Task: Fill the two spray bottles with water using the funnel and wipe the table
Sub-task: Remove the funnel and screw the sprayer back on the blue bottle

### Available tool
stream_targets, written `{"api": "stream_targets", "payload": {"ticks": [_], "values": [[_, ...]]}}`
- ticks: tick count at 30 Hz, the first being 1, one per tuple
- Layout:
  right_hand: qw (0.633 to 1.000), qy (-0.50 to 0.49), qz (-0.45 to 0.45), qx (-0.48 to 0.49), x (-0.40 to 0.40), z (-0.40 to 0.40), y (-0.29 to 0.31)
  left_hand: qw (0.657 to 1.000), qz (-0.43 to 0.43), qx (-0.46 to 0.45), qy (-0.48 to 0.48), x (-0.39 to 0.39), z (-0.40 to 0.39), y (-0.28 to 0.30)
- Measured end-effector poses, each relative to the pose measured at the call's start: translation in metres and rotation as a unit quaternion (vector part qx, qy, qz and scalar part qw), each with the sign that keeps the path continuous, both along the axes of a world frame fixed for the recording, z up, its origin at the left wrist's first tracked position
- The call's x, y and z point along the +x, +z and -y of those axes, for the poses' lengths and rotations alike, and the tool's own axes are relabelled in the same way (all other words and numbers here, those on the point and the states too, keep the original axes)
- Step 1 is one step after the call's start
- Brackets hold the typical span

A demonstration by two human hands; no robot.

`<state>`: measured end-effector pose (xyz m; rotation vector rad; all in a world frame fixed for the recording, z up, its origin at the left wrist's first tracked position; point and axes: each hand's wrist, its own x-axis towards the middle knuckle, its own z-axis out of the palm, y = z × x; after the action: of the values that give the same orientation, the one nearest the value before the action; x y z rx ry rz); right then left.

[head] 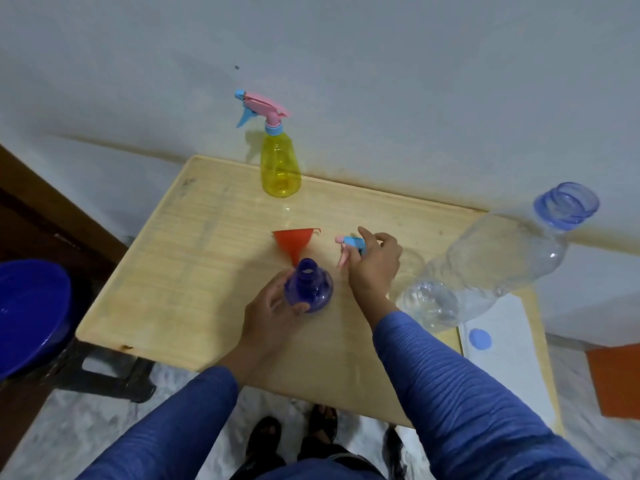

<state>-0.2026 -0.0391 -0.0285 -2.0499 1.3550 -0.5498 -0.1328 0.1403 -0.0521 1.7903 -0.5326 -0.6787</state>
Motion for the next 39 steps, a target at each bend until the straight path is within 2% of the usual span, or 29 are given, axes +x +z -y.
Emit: {"api": "stream_targets", "payload": {"ticks": [5, 10, 14, 19, 22, 24, 28, 33, 39], "values": [[0.991, -0.039, 0.05, 0.118, -0.005, 0.001, -0.011, 1.0, 0.016, 0.014, -0.004, 0.0, 0.0, -0.002], [0.985, -0.076, 0.078, 0.136, -0.005, -0.001, -0.011, 1.0, 0.009, 0.013, -0.001, 0.0, 0.0, -0.004], [0.97, -0.112, 0.151, 0.152, -0.005, -0.003, 0.004, 1.0, 0.007, -0.008, -0.004, 0.0, 0.001, -0.001], [0.924, -0.132, 0.306, 0.187, 0.006, -0.004, 0.05, 1.0, 0.004, -0.013, -0.002, -0.001, -0.001, -0.002], [0.882, -0.099, 0.405, 0.219, 0.014, -0.008, 0.089, 1.0, 0.02, 0.0, -0.009, -0.002, -0.002, 0.005], [0.868, -0.055, 0.444, 0.217, 0.017, -0.012, 0.114, 1.0, 0.024, 0.006, -0.015, -0.001, -0.002, 0.007], [0.87, -0.004, 0.46, 0.178, 0.02, -0.024, 0.141, 0.998, 0.056, 0.022, -0.028, -0.001, -0.003, 0.013], [0.896, -0.022, 0.427, 0.12, 0.015, -0.043, 0.142, 0.998, 0.063, -0.012, -0.027, 0.001, -0.002, 0.009], [0.897, -0.03, 0.431, 0.093, 0.015, -0.056, 0.138, 0.996, 0.073, -0.043, -0.024, 0.003, -0.003, 0.003]]}}
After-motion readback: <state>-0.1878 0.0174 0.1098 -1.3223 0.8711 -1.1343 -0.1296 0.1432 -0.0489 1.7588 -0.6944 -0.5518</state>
